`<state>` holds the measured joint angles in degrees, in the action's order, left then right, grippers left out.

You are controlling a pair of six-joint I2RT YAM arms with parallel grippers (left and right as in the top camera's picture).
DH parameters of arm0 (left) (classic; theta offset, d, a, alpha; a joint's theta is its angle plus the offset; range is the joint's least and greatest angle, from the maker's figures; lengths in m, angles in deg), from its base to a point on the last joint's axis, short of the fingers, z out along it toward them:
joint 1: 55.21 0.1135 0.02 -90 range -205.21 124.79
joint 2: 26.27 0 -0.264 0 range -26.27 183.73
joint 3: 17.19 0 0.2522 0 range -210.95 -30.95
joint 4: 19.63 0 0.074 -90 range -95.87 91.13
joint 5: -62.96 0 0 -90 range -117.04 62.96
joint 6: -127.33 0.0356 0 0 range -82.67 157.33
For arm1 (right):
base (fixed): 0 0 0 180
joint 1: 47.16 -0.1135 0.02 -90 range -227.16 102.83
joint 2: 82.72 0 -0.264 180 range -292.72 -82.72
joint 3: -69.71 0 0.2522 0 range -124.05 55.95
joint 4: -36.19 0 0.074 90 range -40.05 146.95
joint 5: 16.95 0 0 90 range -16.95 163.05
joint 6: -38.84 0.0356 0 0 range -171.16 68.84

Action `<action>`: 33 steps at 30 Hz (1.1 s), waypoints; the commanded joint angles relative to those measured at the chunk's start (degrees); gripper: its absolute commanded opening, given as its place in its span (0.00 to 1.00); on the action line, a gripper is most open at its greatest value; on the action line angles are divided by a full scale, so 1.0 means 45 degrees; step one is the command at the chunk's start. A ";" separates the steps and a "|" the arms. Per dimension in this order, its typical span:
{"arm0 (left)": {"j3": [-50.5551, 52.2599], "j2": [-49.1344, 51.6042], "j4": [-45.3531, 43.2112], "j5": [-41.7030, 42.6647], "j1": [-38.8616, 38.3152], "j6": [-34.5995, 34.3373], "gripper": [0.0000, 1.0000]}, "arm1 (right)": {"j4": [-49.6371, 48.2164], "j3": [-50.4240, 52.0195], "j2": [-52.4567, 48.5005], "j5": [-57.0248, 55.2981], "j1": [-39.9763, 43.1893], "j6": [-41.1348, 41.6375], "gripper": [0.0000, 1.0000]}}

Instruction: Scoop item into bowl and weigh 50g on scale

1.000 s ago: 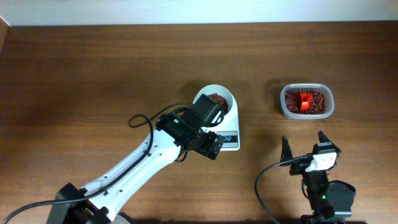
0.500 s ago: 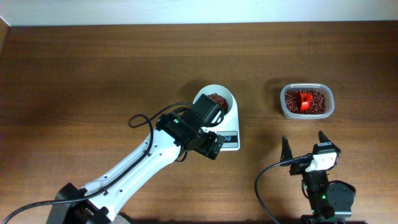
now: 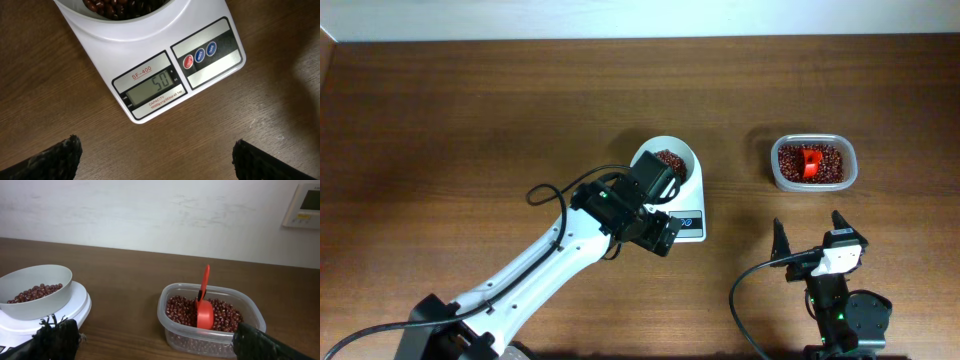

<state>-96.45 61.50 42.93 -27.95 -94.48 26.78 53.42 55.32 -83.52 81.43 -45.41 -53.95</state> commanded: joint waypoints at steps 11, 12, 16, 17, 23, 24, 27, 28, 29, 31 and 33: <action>-0.0219 0.0087 0.0019 -0.0092 0.0000 -0.0024 0.99 | 0.0097 0.0068 0.0131 -0.0155 -0.0078 0.0019 0.99; -0.0219 0.0087 0.0019 -0.0092 0.0000 -0.0024 0.99 | 0.0097 0.0068 0.0131 -0.0155 -0.0078 0.0019 0.99; -0.0219 -0.0447 0.0019 -0.0087 0.0000 -0.0024 0.99 | 0.0097 0.0068 0.0131 -0.0155 -0.0078 0.0019 0.99; -0.0219 -0.0743 0.0019 -0.0087 0.0000 -0.0024 0.99 | 0.0097 0.0068 0.0131 -0.0155 -0.0078 0.0019 0.99; -0.0219 -0.3337 0.0019 -0.0097 0.0010 -0.0019 0.99 | 0.0097 0.0068 0.0131 -0.0155 -0.0078 0.0019 0.99; -0.0219 -0.4177 0.0238 -0.0675 0.0010 0.0437 0.99 | 0.0097 0.0068 0.0131 -0.0155 -0.0078 0.0019 0.99; -0.0194 -0.5421 0.1005 -0.0772 0.0010 0.0607 0.99 | 0.0097 0.0068 0.0131 -0.0155 -0.0078 0.0019 0.99; -0.0097 -0.6096 0.1268 -0.0777 0.0010 0.0607 0.99 | 0.0097 0.0068 0.0131 -0.0155 -0.0078 0.0019 0.99; 0.0097 -0.6674 0.1384 -0.0821 0.0010 0.0607 0.99 | 0.0097 0.0068 0.0131 -0.0155 -0.0078 0.0019 0.99; 0.0772 -0.7859 0.1307 -0.1049 0.0010 0.0597 0.99 | 0.0097 0.0068 0.0131 -0.0155 -0.0078 0.0019 0.99; 0.1656 -0.9058 0.0942 -0.1098 0.0010 0.0597 0.99 | 0.0097 0.0068 0.0131 -0.0155 -0.0078 0.0019 0.99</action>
<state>-94.66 28.01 48.39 -31.14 -94.48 28.58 53.42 55.32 -83.52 81.43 -45.41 -53.99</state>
